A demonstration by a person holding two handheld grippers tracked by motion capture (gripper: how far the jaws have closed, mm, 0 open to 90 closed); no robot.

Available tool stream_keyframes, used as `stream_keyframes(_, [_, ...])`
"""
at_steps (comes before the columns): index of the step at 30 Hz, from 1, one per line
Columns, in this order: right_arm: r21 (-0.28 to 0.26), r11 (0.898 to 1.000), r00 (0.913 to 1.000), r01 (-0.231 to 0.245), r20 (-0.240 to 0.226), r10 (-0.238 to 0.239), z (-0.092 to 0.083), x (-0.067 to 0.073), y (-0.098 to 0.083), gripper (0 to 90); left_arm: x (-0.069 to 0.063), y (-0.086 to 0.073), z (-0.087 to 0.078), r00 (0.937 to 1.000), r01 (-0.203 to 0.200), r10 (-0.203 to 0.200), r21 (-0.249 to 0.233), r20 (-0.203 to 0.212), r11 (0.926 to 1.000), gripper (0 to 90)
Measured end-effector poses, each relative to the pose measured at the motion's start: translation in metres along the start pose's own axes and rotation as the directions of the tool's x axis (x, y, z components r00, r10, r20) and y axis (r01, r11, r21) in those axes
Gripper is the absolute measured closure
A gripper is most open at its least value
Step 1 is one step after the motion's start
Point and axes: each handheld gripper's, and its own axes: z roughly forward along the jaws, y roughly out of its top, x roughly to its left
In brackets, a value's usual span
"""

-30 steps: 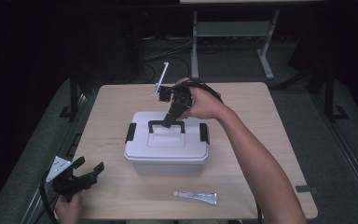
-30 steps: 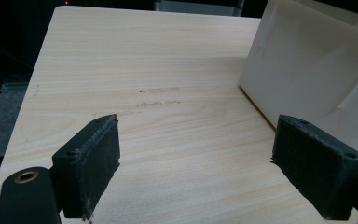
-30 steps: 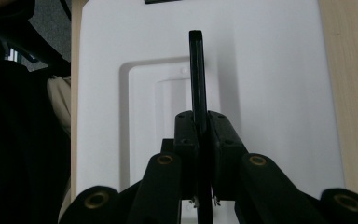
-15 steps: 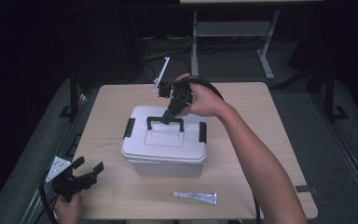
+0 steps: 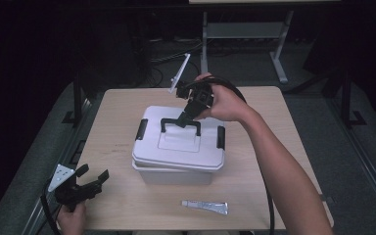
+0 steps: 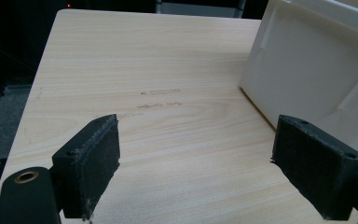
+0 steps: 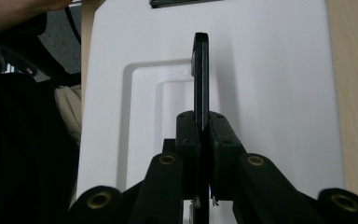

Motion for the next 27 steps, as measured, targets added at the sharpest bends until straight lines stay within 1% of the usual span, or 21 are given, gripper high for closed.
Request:
stream_keyframes(3, [-0.002,1.0,0.9999,-0.008,0.014,0.008,-0.009,0.003,-0.01,84.0,-0.001,0.0,0.0,0.9999,-0.011,0.011,0.008,-0.001,0.9999,14.0])
stream_keyframes(4, [-0.002,1.0,0.9999,-0.008,0.014,0.008,-0.009,0.003,-0.01,84.0,-0.001,0.0,0.0,0.9999,-0.011,0.011,0.008,-0.001,0.9999,14.0])
stream_keyframes(5, [-0.005,1.0,0.9995,-0.02,0.023,0.02,-0.014,0.004,-0.017,84.0,-0.001,0.0,0.0,0.9999,-0.011,0.011,0.008,-0.003,0.9999,14.0])
stream_keyframes(9, [-0.018,0.999,0.9985,-0.04,0.038,0.041,-0.024,0.007,-0.031,84.0,-0.001,0.0,0.001,0.9999,-0.01,0.01,0.009,-0.004,0.9999,14.0])
stream_keyframes(10, [-0.018,0.999,0.9985,-0.04,0.038,0.041,-0.024,0.007,-0.031,84.0,-0.001,0.0,0.001,0.9999,-0.01,0.01,0.009,-0.004,0.9999,14.0])
stream_keyframes(11, [-0.017,0.999,0.9977,-0.049,0.045,0.05,-0.028,0.007,-0.039,84.0,-0.001,0.0,0.001,0.9999,-0.01,0.01,0.012,-0.003,0.9999,14.0])
stream_keyframes(14, [-0.018,0.998,0.9962,-0.066,0.057,0.066,-0.033,0.008,-0.05,84.0,-0.002,0.0,0.001,0.9998,-0.018,0.018,0.014,-0.005,0.9997,14.0])
stream_keyframes(15, [-0.018,0.998,0.9962,-0.066,0.057,0.066,-0.033,0.008,-0.05,84.0,-0.002,0.0,0.001,0.9998,-0.018,0.018,0.014,-0.005,0.9997,14.0])
stream_keyframes(16, [-0.02,0.997,0.9956,-0.071,0.059,0.073,-0.035,0.009,-0.054,84.0,-0.003,0.0,0.002,0.9998,-0.019,0.019,0.015,-0.005,0.9997,14.0])
stream_keyframes(17, [-0.032,0.996,0.9943,-0.081,0.067,0.083,-0.04,0.01,-0.062,84.0,-0.003,0.0,0.002,0.9998,-0.02,0.02,0.016,-0.003,0.9997,14.0])
stream_keyframes(18, [-0.032,0.996,0.9943,-0.081,0.067,0.083,-0.04,0.01,-0.062,84.0,-0.003,0.0,0.002,0.9998,-0.02,0.02,0.016,-0.003,0.9997,14.0])
stream_keyframes(21, [-0.04,0.994,0.992,-0.098,0.075,0.101,-0.045,0.013,-0.074,84.0,-0.004,0.0,0.002,0.9997,-0.023,0.023,0.018,-0.005,0.9996,14.0])
stream_keyframes(22, [-0.045,0.993,0.9902,-0.109,0.083,0.112,-0.049,0.014,-0.083,84.0,-0.004,0.0,0.003,0.9997,-0.024,0.024,0.02,-0.005,0.9995,14.0])
stream_keyframes(23, [-0.045,0.993,0.9902,-0.109,0.083,0.112,-0.049,0.014,-0.083,84.0,-0.004,0.0,0.003,0.9997,-0.025,0.025,0.019,-0.005,0.9995,14.0])
stream_keyframes(24, [-0.047,0.992,0.9893,-0.113,0.087,0.117,-0.05,0.015,-0.087,84.0,-0.004,0.0,0.003,0.9996,-0.026,0.026,0.02,-0.005,0.9995,14.0])
stream_keyframes(25, [-0.053,0.991,0.9871,-0.127,0.092,0.131,-0.054,0.016,-0.094,84.0,-0.005,-0.001,0.003,0.9997,-0.026,0.026,0.021,-0.006,0.9994,14.0])
stream_keyframes(26, [-0.053,0.991,0.9871,-0.127,0.092,0.131,-0.054,0.016,-0.094,84.0,-0.005,-0.001,0.003,0.9997,-0.026,0.026,0.021,-0.006,0.9994,14.0])
stream_keyframes(27, [-0.059,0.989,0.9853,-0.135,0.098,0.14,-0.057,0.018,-0.102,84.0,-0.005,-0.001,0.003,0.9997,-0.025,0.025,0.021,-0.006,0.9995,14.0])
